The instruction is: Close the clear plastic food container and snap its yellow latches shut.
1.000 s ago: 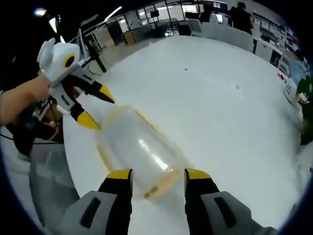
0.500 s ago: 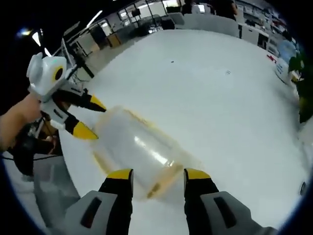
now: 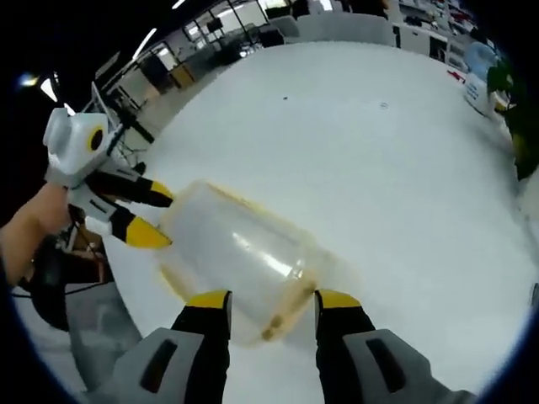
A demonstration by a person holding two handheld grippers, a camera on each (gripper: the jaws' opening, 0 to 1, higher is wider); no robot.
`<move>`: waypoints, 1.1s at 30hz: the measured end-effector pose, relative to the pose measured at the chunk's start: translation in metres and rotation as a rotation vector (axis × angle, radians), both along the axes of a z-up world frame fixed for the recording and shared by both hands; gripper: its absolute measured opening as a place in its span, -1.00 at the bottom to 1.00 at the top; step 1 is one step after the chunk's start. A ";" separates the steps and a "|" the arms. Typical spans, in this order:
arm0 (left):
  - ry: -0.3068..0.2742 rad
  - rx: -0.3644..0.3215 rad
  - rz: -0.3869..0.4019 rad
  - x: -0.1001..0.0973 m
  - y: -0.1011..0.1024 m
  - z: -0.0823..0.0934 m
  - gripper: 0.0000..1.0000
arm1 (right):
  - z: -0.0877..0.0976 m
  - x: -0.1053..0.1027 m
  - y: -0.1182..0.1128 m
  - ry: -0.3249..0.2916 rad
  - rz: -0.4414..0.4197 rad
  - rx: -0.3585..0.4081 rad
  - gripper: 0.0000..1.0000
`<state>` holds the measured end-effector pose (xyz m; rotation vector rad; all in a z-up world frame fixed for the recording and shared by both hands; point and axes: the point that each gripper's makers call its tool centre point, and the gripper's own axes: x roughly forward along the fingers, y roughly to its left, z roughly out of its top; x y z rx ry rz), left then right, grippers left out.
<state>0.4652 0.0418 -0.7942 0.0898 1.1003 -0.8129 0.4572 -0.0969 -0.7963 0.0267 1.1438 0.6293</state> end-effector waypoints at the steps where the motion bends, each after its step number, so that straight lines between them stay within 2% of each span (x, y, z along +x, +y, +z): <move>1: 0.003 -0.004 0.002 0.000 0.000 0.000 -0.21 | 0.000 0.000 0.000 -0.005 0.004 -0.001 -0.22; 11: -0.002 -0.001 -0.007 -0.001 -0.002 -0.001 -0.27 | 0.000 0.000 0.003 0.009 0.011 -0.022 -0.26; 20: 0.015 -0.023 0.005 -0.002 -0.001 -0.002 -0.33 | -0.001 0.001 0.002 0.014 -0.028 -0.002 -0.31; 21: 0.027 -0.034 0.011 -0.002 0.000 -0.003 -0.34 | 0.003 0.009 0.014 -0.012 -0.024 0.059 -0.35; 22: 0.059 -0.048 0.033 -0.002 0.000 -0.004 -0.36 | 0.004 0.003 0.006 0.014 -0.008 0.001 -0.36; 23: 0.049 -0.045 0.020 -0.001 0.001 -0.004 -0.36 | 0.007 0.004 0.008 0.010 -0.015 -0.003 -0.36; 25: 0.073 -0.067 0.027 -0.001 0.001 -0.006 -0.38 | 0.005 0.004 0.008 0.020 -0.016 -0.003 -0.36; 26: 0.102 -0.141 0.009 -0.004 -0.013 -0.002 -0.42 | 0.004 0.000 0.006 0.039 -0.024 -0.012 -0.37; 27: 0.095 -0.096 0.030 0.000 -0.005 -0.004 -0.43 | 0.005 0.002 0.007 0.028 -0.016 -0.009 -0.37; 29: 0.071 -0.065 0.028 0.000 -0.008 -0.004 -0.42 | 0.005 0.000 0.007 0.024 0.005 -0.024 -0.37; 33: 0.078 -0.084 0.031 -0.002 -0.004 -0.005 -0.41 | 0.003 -0.001 0.005 0.030 -0.004 -0.022 -0.36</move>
